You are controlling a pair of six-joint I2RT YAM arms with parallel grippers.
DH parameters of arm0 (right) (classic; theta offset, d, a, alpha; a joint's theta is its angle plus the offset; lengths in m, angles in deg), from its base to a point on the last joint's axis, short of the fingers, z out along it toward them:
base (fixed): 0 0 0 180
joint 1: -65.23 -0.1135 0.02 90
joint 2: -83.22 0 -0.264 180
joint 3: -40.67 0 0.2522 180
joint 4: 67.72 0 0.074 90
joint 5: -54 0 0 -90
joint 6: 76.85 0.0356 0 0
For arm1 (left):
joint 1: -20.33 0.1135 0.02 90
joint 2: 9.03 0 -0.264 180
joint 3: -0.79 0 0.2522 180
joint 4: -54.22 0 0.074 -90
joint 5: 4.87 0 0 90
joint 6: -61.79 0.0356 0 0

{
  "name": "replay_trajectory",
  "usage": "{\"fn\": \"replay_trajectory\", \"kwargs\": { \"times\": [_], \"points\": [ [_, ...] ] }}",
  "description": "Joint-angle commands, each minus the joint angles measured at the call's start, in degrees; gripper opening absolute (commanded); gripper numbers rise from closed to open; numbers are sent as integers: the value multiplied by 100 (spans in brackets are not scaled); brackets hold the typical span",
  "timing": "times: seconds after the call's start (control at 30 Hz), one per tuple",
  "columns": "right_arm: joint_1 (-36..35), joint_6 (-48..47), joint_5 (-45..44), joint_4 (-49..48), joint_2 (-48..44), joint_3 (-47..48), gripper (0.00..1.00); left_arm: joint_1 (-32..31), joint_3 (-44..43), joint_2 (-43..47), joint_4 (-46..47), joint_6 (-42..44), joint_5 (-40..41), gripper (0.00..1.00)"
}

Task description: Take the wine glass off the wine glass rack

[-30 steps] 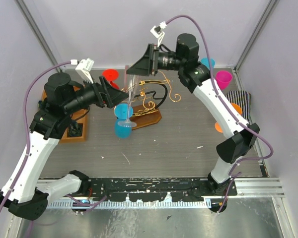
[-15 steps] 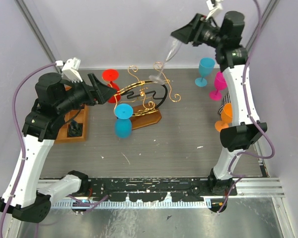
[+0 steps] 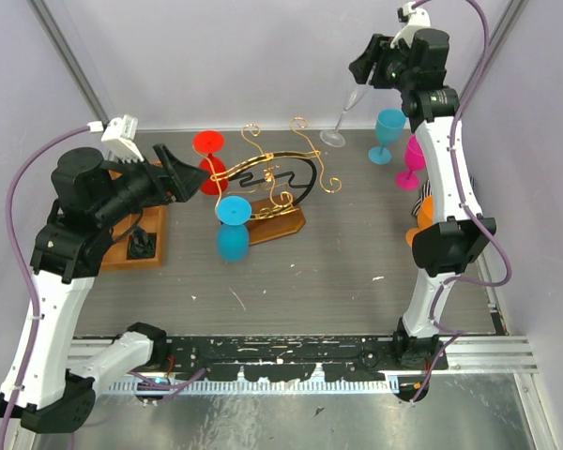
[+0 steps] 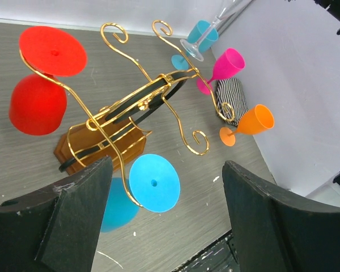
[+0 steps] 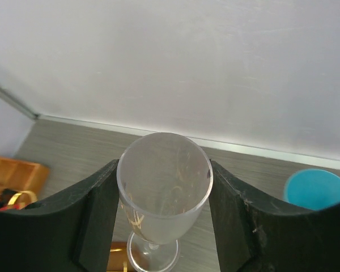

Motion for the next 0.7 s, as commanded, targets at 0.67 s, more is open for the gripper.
{"fn": "replay_trajectory", "kwargs": {
  "times": [0.67],
  "points": [
    [-43,-1410,-2477,-4854,-1423,-5139,42,86,363,200,-99,-65,417,85]
  ]
}}
